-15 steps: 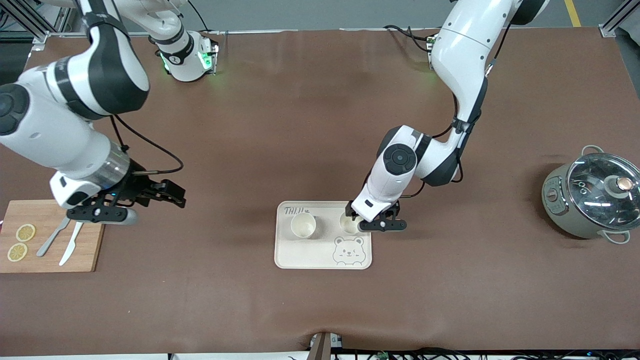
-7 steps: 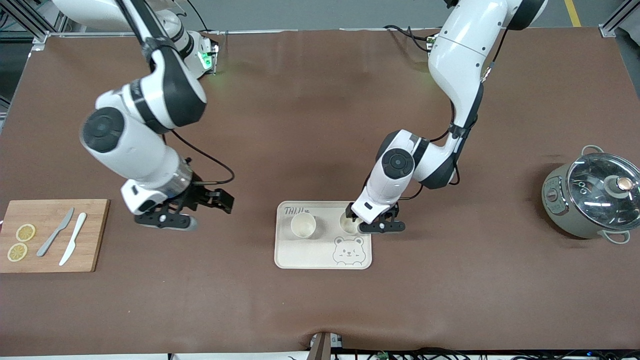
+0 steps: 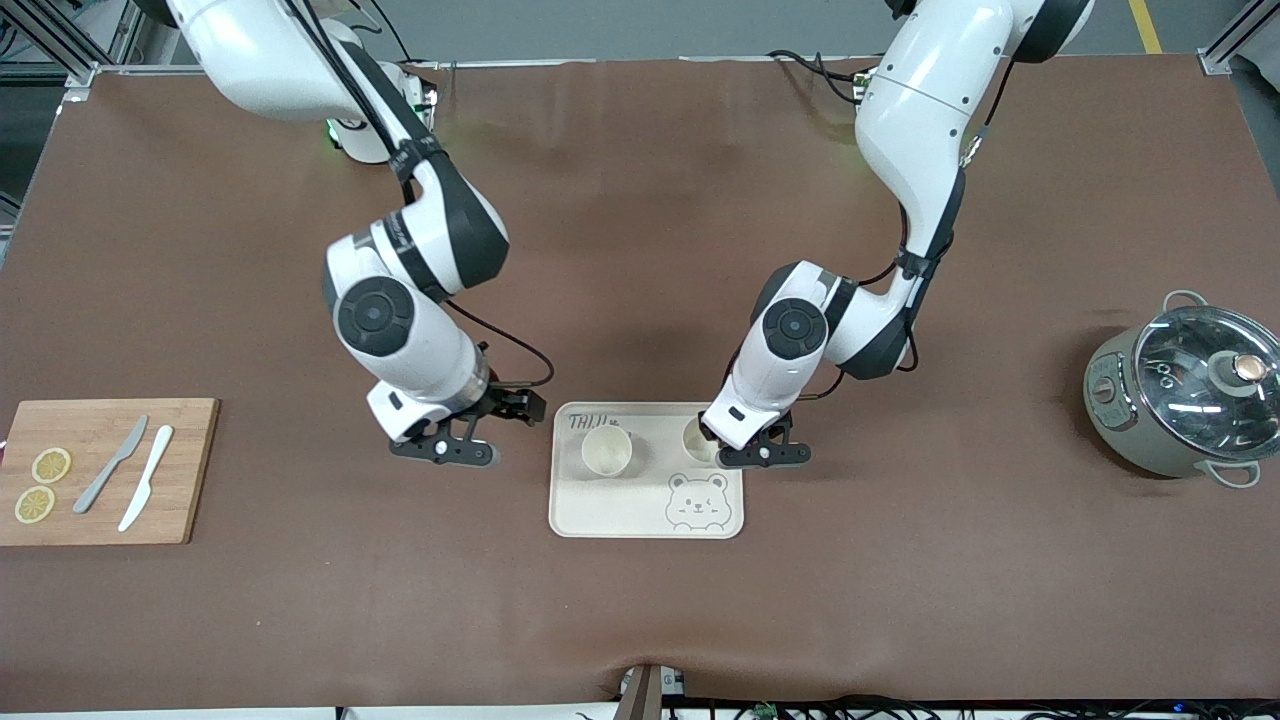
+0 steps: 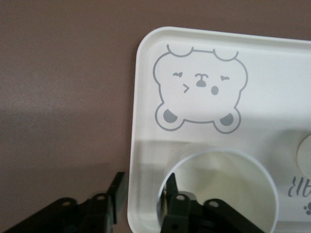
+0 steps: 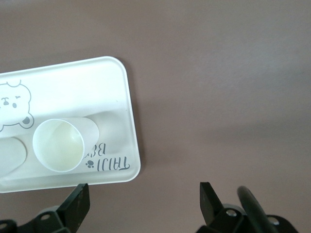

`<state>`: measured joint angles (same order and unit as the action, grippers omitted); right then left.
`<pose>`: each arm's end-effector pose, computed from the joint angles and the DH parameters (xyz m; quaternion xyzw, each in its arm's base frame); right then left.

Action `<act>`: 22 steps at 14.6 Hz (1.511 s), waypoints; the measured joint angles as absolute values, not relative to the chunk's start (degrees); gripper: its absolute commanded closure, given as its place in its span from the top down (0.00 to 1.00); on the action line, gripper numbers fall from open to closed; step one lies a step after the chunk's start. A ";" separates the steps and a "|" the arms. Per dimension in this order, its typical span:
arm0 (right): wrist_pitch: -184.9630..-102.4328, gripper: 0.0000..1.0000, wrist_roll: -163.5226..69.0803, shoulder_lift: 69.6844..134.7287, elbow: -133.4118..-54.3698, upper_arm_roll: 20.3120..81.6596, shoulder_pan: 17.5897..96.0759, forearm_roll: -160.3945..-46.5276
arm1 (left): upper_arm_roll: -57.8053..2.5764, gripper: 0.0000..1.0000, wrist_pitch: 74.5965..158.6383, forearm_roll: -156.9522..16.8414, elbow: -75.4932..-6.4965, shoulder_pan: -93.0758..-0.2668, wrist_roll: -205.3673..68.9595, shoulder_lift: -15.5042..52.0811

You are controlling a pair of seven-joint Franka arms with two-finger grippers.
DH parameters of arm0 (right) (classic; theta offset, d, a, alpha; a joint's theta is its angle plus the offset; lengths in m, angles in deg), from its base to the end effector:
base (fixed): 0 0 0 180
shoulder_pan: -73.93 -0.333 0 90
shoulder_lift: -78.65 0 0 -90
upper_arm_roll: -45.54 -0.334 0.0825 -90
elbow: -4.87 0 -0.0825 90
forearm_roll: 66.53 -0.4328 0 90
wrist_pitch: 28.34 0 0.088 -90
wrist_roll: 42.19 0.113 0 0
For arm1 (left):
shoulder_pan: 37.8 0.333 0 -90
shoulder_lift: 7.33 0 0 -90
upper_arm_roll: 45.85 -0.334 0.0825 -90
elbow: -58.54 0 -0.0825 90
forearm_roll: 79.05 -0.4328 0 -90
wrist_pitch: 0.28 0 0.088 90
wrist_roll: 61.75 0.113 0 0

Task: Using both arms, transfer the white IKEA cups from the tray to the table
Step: 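Grasp the cups with the left gripper while the right gripper grasps its cup, then lift the cup with the left gripper and carry it toward the pot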

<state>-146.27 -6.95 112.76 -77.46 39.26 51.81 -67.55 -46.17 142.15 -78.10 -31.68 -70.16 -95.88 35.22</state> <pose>0.6844 0.3546 0.3360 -0.9965 0.0734 0.0079 0.0404 0.6491 -0.4069 0.1933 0.9962 0.0234 0.0685 0.0491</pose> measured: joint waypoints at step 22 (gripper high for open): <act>-157.80 1.00 -2.12 124.43 -72.33 39.27 47.51 -67.55 | -46.86 0.00 130.44 -84.22 -52.24 -59.54 -82.05 9.61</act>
